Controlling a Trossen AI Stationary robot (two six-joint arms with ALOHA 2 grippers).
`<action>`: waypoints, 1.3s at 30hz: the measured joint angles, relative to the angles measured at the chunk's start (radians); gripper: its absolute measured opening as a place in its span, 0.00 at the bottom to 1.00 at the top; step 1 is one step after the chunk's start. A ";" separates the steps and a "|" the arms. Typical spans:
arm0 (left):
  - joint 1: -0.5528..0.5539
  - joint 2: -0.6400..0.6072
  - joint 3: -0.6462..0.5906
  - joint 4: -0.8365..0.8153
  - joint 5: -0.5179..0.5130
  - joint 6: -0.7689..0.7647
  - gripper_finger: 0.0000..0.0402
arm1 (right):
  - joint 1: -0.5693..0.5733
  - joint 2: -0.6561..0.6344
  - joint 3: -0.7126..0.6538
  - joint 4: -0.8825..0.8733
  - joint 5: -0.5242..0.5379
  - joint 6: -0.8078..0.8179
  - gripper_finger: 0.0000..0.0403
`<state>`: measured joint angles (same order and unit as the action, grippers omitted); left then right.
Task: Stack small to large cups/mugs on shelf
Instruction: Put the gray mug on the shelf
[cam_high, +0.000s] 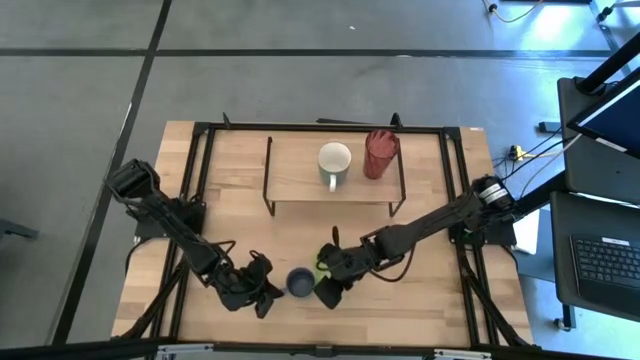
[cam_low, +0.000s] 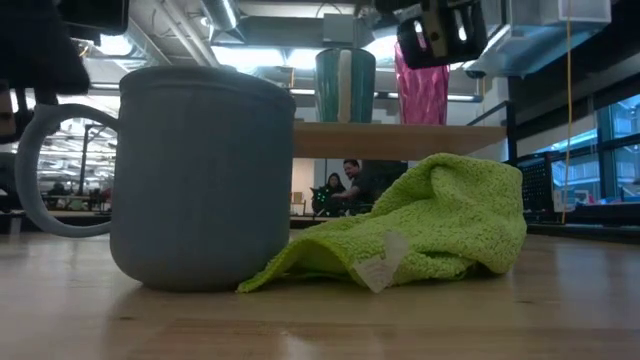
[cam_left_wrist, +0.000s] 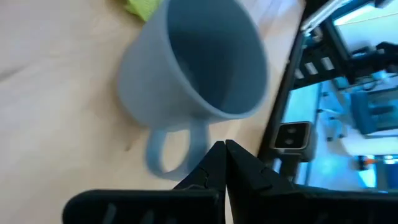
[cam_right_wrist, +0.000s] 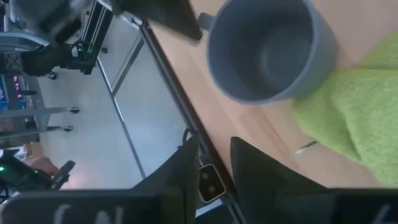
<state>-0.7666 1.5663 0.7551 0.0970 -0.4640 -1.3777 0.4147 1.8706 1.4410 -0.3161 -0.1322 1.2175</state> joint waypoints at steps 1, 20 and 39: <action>0.000 0.014 0.000 0.034 0.003 0.001 0.00 | -0.002 0.000 0.000 -0.002 0.000 -0.007 0.23; 0.024 0.032 0.198 -0.105 -0.023 0.219 0.00 | -0.015 0.000 0.000 -0.047 0.007 -0.047 0.22; 0.057 0.030 0.195 -0.497 0.038 0.131 0.00 | 0.008 0.000 0.000 -0.048 0.010 -0.047 0.22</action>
<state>-0.7096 1.5967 0.9504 -0.3998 -0.4259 -1.2471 0.4225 1.8702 1.4410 -0.3645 -0.1223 1.1709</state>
